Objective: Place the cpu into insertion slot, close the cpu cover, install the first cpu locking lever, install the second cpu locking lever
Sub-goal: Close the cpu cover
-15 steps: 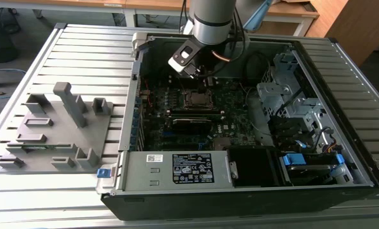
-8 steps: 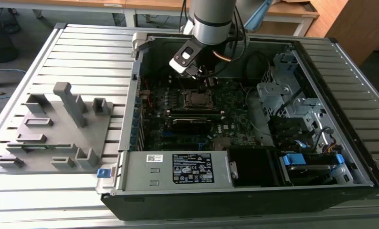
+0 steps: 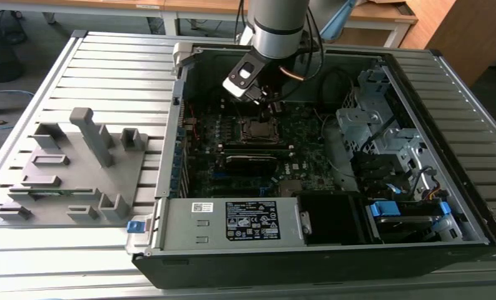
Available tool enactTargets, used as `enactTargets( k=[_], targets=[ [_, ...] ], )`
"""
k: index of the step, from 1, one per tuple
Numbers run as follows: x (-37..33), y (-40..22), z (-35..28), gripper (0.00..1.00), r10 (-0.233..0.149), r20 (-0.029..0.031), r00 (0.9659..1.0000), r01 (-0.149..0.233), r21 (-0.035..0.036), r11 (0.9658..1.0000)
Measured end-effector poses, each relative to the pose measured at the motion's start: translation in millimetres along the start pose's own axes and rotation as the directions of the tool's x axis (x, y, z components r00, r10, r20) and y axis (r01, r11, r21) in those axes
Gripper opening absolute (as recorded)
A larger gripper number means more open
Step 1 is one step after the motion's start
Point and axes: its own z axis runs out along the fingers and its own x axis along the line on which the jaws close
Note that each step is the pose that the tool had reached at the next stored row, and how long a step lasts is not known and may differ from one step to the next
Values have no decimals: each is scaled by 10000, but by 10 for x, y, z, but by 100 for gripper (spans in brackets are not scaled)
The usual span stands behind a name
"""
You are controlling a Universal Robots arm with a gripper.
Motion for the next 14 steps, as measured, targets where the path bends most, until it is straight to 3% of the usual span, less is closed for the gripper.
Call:
enactTargets(
  k=[14],
  targets=[
    [0, 0, 0, 11, -119, -4, 9999, 119, 4, 9999]
  ],
)
